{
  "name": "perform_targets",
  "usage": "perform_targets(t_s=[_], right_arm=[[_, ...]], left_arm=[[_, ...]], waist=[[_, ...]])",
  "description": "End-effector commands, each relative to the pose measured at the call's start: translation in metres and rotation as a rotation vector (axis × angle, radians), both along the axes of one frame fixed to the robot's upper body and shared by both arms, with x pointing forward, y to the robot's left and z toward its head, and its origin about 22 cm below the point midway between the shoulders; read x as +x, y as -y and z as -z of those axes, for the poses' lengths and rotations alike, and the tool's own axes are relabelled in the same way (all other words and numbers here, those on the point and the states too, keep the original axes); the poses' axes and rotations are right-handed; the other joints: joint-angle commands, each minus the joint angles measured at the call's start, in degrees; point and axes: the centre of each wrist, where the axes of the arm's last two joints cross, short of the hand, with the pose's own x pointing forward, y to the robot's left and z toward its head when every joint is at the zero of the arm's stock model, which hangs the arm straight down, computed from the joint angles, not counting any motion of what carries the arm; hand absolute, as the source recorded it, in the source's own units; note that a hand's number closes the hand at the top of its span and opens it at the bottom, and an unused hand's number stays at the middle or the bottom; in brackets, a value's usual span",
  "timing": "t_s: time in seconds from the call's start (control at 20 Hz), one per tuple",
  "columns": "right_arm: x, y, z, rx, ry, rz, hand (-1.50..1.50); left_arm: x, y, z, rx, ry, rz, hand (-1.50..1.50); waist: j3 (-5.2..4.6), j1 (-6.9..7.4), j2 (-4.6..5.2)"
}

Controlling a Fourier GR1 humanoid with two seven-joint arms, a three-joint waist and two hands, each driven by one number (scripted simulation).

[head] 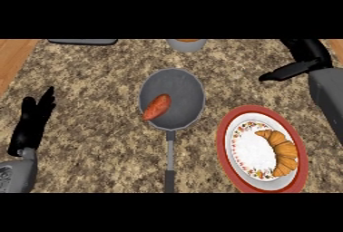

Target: Pick the sweet potato from the plate and place it in the pan

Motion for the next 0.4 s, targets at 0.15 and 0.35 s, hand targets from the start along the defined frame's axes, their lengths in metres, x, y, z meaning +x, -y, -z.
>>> perform_targets(t_s=[0.15, 0.35], right_arm=[[-0.017, 0.061, -0.023, -0.021, 0.026, -0.027, -1.5], [-0.025, 0.076, -0.021, -0.032, 0.024, -0.018, -1.5]], left_arm=[[0.005, 0.002, -0.013, -0.003, 0.014, 0.025, 0.0], [0.005, 0.008, 0.0, -0.001, 0.005, 0.016, 0.0]], waist=[[0.1, 0.79, 0.37], [0.1, 0.74, 0.59]])
